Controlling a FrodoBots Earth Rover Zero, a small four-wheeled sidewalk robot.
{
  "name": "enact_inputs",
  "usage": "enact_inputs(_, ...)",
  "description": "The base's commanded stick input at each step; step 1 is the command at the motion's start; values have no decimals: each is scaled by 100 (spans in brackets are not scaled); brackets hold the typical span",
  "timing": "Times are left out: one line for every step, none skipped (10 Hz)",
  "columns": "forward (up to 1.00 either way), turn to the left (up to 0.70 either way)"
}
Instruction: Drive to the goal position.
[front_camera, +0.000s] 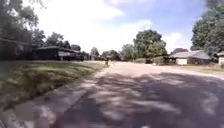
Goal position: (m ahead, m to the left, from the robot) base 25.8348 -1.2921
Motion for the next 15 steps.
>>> enact_inputs(100, 0)
enact_inputs(100, 0)
enact_inputs(100, 0)
enact_inputs(100, 0)
enact_inputs(100, 0)
enact_inputs(100, 0)
enact_inputs(100, 0)
enact_inputs(100, 0)
enact_inputs(100, 0)
enact_inputs(100, 0)
enact_inputs(100, -1)
enact_inputs(100, -3)
enact_inputs(100, -9)
enact_inputs(100, -1)
enact_inputs(100, 0)
